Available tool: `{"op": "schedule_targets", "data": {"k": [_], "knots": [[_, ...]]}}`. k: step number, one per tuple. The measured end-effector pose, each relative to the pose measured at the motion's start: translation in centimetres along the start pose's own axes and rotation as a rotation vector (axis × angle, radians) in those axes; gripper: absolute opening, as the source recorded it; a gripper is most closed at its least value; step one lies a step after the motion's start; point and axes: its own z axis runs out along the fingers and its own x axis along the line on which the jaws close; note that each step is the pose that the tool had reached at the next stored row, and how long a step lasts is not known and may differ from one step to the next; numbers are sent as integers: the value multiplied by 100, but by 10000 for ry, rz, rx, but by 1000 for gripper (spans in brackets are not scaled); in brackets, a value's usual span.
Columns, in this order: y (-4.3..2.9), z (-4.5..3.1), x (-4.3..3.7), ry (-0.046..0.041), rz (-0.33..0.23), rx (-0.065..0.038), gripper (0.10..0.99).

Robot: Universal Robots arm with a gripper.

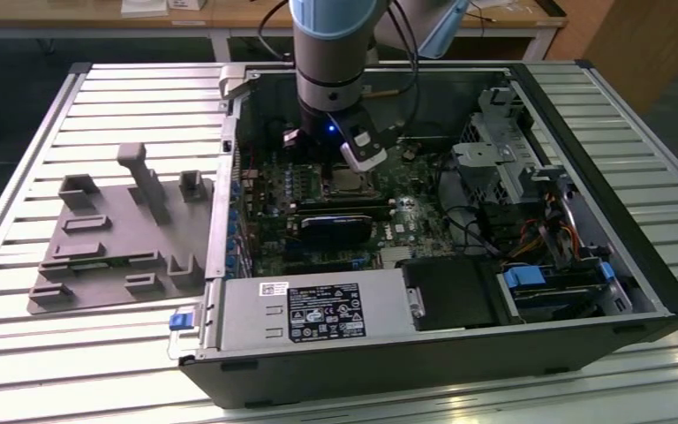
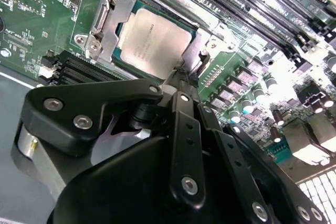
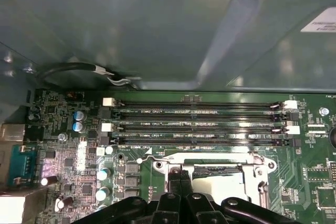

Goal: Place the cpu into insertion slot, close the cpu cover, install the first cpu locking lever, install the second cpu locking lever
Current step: 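Close the cpu cover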

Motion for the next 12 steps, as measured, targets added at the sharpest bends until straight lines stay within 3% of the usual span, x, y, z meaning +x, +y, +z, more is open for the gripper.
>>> {"op": "schedule_targets", "data": {"k": [5, 12], "knots": [[8, -36, -8, -2, 0, 5, 102], [8, -31, -111, -1, 0, 6, 102]]}}
